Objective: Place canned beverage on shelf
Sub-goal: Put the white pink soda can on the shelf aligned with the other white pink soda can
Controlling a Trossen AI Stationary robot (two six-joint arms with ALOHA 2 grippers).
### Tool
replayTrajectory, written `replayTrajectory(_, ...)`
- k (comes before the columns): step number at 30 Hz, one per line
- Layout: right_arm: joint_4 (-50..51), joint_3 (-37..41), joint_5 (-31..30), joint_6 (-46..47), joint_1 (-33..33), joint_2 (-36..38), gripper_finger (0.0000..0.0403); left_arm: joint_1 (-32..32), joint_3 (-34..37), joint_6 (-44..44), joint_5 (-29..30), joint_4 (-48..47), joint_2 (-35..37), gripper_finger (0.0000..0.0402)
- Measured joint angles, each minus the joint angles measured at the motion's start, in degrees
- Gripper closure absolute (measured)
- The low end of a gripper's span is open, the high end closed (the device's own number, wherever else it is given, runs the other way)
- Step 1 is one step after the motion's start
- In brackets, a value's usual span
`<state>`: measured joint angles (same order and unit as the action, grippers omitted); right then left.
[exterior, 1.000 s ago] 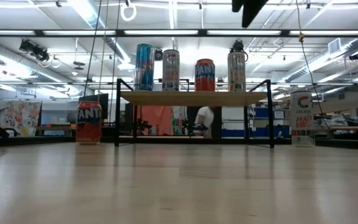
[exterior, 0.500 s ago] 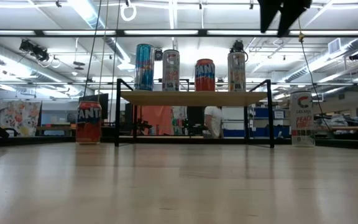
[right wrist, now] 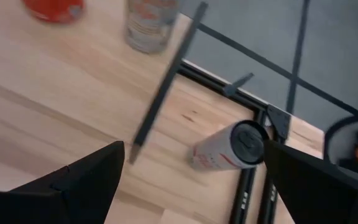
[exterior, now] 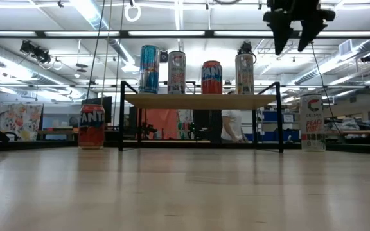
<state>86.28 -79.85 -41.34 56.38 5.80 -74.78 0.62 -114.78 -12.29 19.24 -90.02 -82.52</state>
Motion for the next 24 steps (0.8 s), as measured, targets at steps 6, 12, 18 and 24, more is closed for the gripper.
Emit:
replayTrajectory(6,-0.55,7.11,0.02,4.68,4.29,1.87,0.0009,-0.02,0.00,0.00,0.01,0.00,0.00,0.0392)
replayTrajectory(12,-5.61,15.26,-1.29,12.47,7.47,6.02,0.0009,-0.02,0.00,0.00,0.00,0.00,0.00,0.0392)
replayTrajectory(18,-9.95,21.51,-4.95,16.34,9.38,8.17,0.0009,-0.01,0.00,0.44,0.01,0.00,0.00,0.0392)
replayTrajectory(24,-11.87,26.44,-5.86,21.85,11.39,8.63,0.0009,-0.01,0.00,0.81,0.01,0.00,0.00,0.0392)
